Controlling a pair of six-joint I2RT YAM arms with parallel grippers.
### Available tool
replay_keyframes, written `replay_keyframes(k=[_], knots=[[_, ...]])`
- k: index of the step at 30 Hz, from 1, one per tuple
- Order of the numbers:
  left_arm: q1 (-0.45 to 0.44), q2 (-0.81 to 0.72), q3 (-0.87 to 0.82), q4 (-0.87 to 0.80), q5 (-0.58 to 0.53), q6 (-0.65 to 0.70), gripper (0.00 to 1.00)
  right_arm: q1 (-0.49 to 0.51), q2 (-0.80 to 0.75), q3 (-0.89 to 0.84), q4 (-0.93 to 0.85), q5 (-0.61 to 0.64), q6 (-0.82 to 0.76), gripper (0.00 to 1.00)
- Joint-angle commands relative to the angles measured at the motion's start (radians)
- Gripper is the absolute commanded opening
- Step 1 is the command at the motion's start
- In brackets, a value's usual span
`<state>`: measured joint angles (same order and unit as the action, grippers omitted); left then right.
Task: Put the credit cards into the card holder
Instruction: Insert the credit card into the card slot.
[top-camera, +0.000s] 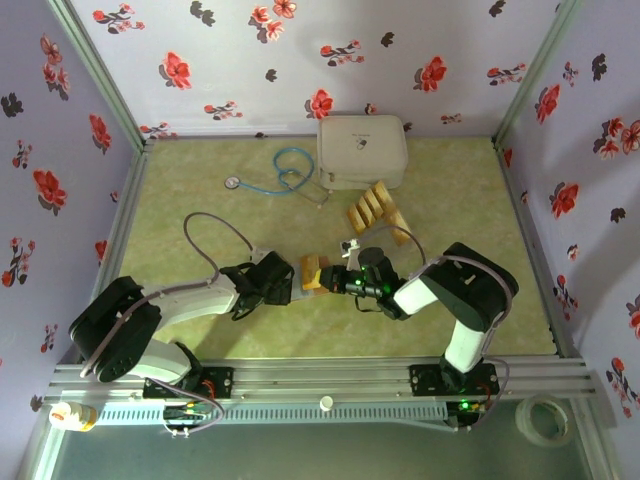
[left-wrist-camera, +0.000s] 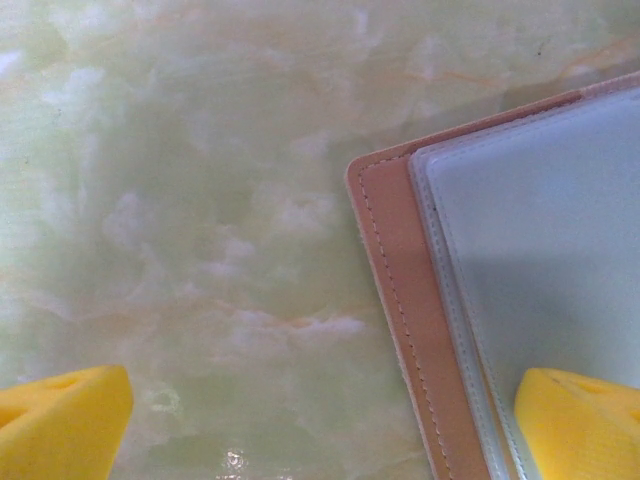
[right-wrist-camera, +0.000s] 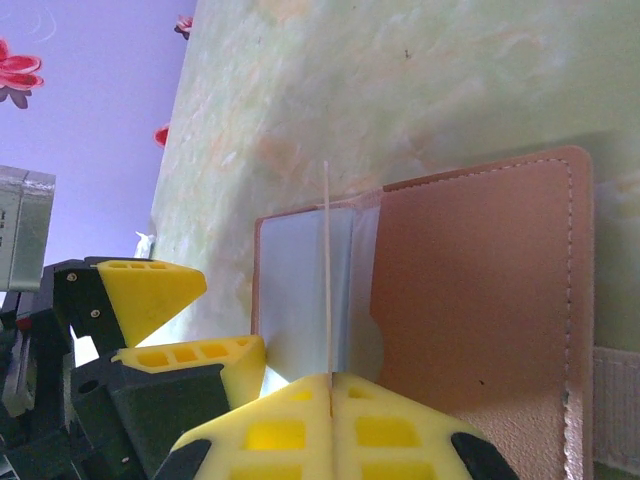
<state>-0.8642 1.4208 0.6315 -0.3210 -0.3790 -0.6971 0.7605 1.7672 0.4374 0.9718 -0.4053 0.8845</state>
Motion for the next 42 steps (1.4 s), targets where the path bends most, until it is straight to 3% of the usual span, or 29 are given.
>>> replay_keyframes(k=[1, 42], knots=[[0.000, 0.042, -0.038, -0.056, -0.026, 0.009, 1.00, 0.007, 0.019, 0.018, 0.028, -0.024, 0.006, 0.00], [-0.001, 0.042, -0.036, -0.056, -0.024, 0.004, 0.99, -0.008, 0.069, -0.032, 0.067, -0.064, 0.034, 0.00]])
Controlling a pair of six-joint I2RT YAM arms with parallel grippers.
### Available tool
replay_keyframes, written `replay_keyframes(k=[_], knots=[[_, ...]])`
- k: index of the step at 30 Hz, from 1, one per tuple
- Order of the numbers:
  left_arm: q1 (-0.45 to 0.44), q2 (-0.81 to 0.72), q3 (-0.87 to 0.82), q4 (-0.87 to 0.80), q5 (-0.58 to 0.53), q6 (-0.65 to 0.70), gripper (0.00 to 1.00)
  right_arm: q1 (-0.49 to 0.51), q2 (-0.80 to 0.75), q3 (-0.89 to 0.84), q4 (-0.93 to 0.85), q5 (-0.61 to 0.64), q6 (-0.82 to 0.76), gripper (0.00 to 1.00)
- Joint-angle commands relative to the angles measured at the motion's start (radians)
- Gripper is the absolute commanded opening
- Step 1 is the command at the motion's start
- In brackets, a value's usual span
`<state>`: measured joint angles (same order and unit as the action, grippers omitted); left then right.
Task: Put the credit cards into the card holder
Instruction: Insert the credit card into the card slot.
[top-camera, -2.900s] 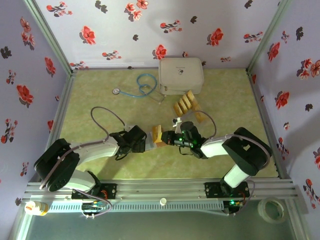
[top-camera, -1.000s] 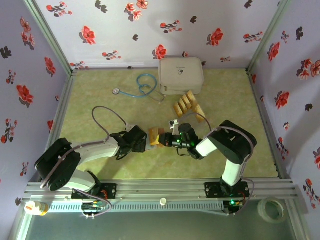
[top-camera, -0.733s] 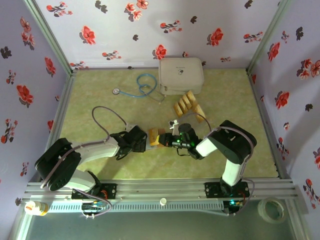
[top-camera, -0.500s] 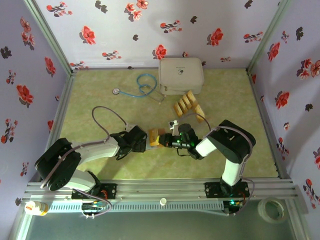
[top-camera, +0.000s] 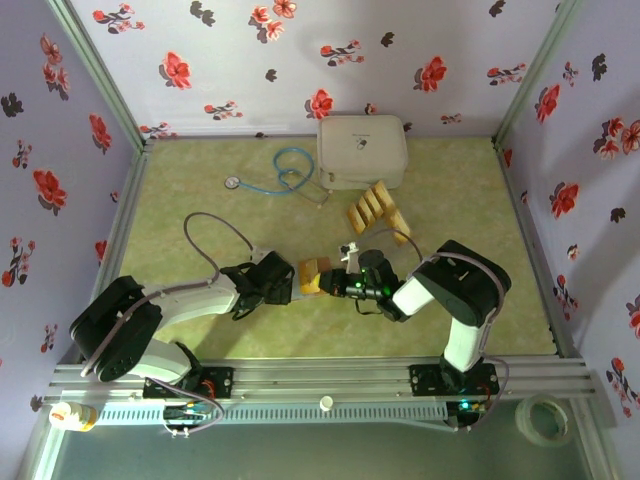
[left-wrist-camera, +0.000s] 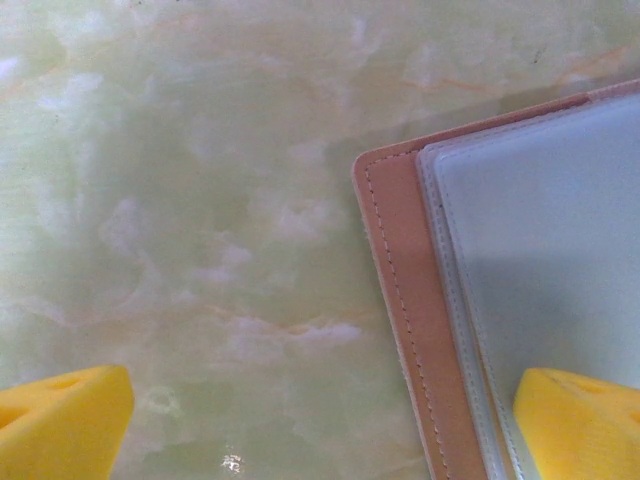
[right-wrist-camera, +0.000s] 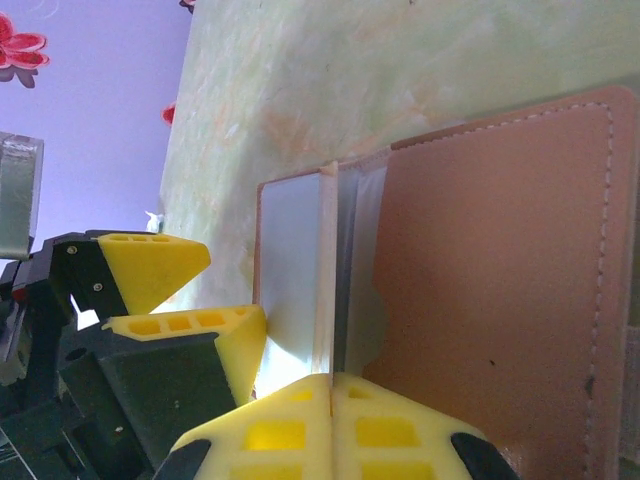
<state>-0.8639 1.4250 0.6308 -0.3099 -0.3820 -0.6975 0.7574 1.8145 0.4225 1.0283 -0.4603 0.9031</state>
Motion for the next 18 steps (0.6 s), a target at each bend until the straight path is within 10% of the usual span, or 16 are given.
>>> replay_keyframes(k=[1, 18], knots=[[0.000, 0.038, -0.034, -0.067, -0.021, 0.007, 0.99, -0.006, 0.024, -0.019, 0.012, -0.010, 0.016, 0.00], [-0.001, 0.038, -0.036, -0.061, -0.021, 0.009, 0.99, -0.009, 0.064, -0.019, 0.023, -0.022, 0.040, 0.03]])
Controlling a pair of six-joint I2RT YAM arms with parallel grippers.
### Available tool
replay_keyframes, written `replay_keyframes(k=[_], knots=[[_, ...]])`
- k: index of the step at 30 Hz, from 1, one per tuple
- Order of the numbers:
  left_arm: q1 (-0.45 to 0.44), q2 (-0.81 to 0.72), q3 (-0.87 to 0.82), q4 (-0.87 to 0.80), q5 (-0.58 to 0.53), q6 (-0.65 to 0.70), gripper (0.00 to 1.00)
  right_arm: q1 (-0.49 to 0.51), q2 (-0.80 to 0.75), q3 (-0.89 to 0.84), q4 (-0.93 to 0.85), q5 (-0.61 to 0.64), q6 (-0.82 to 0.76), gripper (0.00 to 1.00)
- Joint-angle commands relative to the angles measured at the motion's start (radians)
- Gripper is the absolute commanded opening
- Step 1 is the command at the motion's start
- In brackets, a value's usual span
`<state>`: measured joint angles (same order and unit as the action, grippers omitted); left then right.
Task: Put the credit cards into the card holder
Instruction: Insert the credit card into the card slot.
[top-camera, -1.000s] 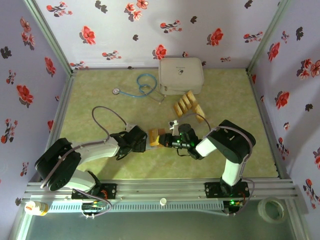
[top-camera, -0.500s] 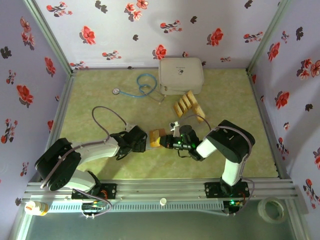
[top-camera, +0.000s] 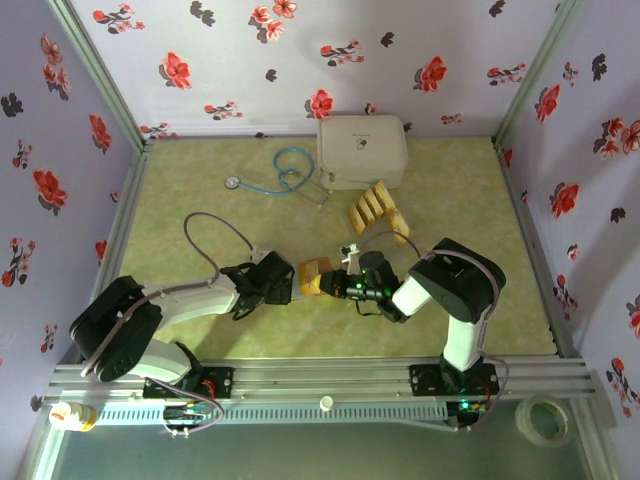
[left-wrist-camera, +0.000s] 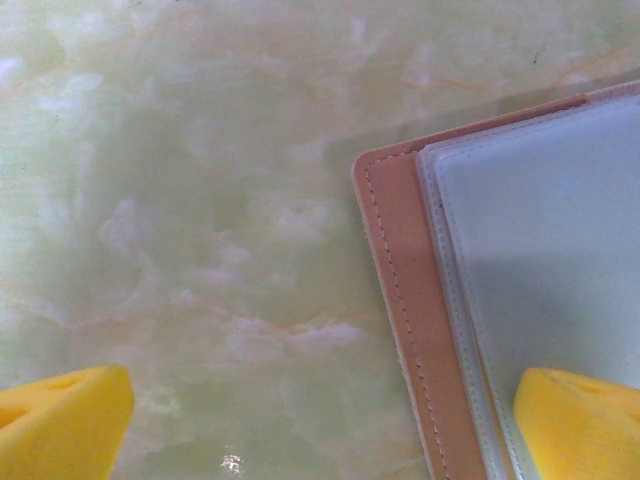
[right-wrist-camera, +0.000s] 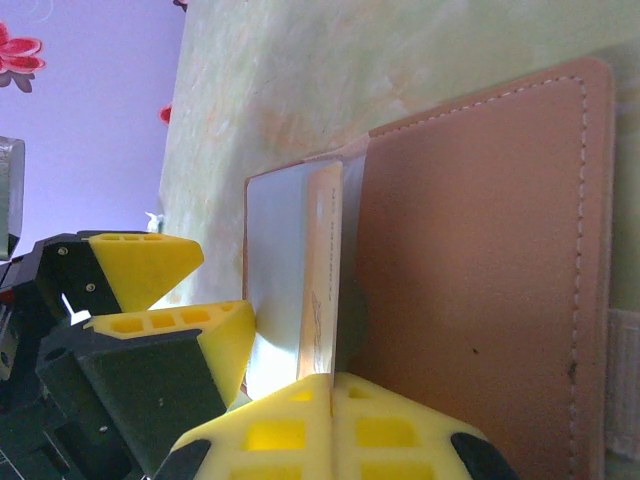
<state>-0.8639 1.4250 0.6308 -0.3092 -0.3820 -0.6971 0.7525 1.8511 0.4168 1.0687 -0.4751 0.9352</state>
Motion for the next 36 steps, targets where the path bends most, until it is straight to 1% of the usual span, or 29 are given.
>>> replay_keyframes(k=[1, 9, 15, 21, 31, 36], knots=[[-0.001, 0.038, -0.036, -0.061, -0.022, 0.009, 0.99, -0.005, 0.030, -0.011, -0.017, -0.009, 0.009, 0.05], [-0.001, 0.043, -0.035, -0.058, -0.021, 0.009, 0.99, -0.007, 0.051, 0.004, -0.027, -0.029, 0.013, 0.06], [0.000, 0.043, -0.034, -0.057, -0.022, 0.009, 0.99, -0.009, 0.054, 0.003, -0.029, -0.031, 0.015, 0.19], [-0.001, 0.045, -0.033, -0.056, -0.021, 0.009, 0.99, -0.017, 0.049, 0.001, -0.046, -0.027, 0.007, 0.24], [-0.001, 0.041, -0.033, -0.057, -0.021, 0.010, 0.99, -0.034, 0.048, -0.008, -0.069, -0.019, -0.005, 0.24], [-0.002, 0.045, -0.033, -0.052, -0.019, 0.011, 0.99, -0.038, 0.048, -0.007, -0.082, -0.018, -0.012, 0.18]])
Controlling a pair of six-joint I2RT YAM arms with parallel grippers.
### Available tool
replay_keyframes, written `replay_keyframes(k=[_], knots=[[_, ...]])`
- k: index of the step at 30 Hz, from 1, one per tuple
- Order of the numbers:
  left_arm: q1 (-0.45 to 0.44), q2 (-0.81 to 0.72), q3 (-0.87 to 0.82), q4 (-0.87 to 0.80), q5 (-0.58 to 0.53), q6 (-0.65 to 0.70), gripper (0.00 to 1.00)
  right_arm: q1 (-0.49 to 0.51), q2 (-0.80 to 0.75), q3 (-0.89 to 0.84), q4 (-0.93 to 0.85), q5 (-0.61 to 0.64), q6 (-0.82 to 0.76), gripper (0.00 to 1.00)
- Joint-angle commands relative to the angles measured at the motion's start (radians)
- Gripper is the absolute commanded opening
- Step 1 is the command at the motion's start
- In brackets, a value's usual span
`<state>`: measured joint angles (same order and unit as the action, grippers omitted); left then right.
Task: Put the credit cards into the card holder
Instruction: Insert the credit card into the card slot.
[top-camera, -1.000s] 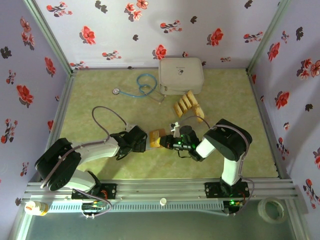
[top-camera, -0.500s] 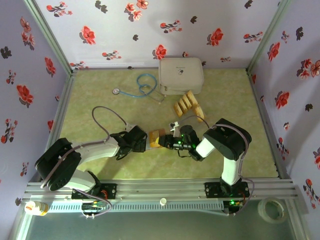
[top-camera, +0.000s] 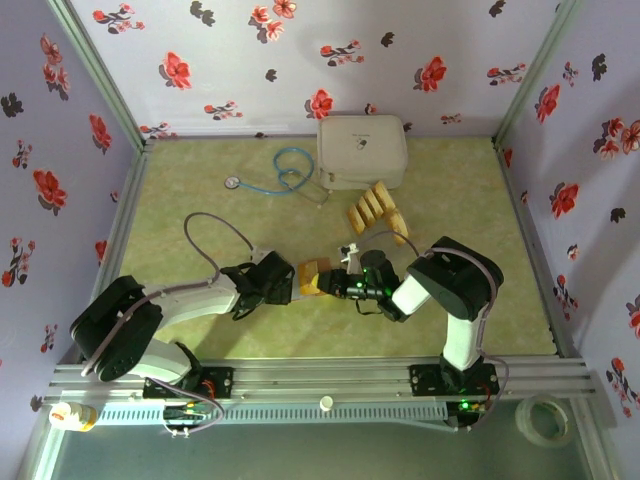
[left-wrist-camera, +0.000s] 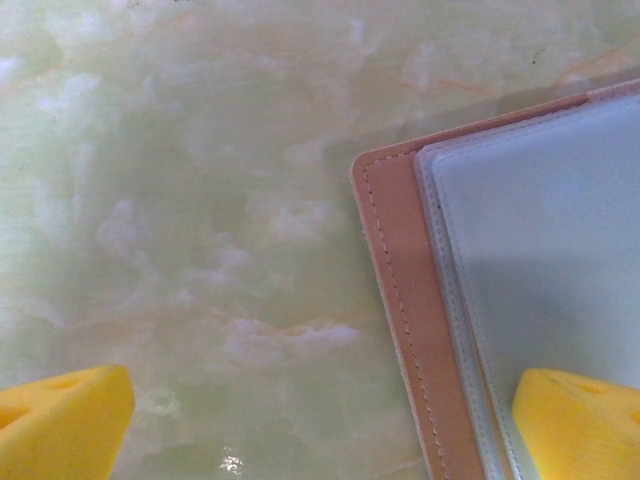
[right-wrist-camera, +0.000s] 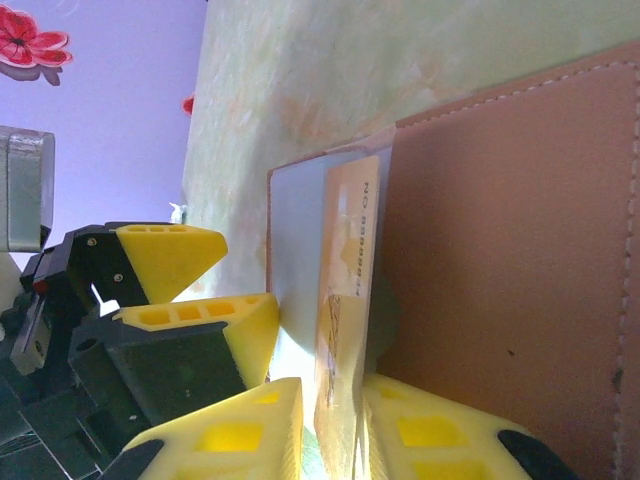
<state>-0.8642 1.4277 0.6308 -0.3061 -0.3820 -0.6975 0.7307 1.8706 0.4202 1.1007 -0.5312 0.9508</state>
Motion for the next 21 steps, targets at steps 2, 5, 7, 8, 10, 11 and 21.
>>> replay_keyframes(k=[2, 5, 7, 8, 10, 11, 21], knots=[[-0.001, 0.043, -0.033, -0.053, -0.017, 0.011, 0.99, -0.016, 0.029, -0.010, -0.119, 0.039, -0.029, 0.15], [-0.001, 0.044, -0.033, -0.053, -0.017, 0.012, 0.99, -0.017, 0.030, -0.010, -0.123, 0.037, -0.032, 0.14], [-0.001, 0.046, -0.034, -0.053, -0.015, 0.013, 0.99, -0.017, 0.028, -0.012, -0.125, 0.037, -0.032, 0.13], [-0.002, 0.045, -0.033, -0.052, -0.015, 0.013, 0.99, -0.019, 0.028, -0.012, -0.127, 0.038, -0.032, 0.12], [-0.001, 0.045, -0.033, -0.050, -0.015, 0.012, 0.99, -0.019, 0.028, -0.014, -0.130, 0.037, -0.033, 0.10], [-0.001, 0.046, -0.033, -0.050, -0.016, 0.013, 0.99, -0.020, 0.028, -0.014, -0.131, 0.037, -0.034, 0.09], [-0.001, 0.048, -0.037, -0.045, -0.015, 0.012, 0.99, -0.022, 0.032, -0.006, -0.146, 0.028, -0.035, 0.07]])
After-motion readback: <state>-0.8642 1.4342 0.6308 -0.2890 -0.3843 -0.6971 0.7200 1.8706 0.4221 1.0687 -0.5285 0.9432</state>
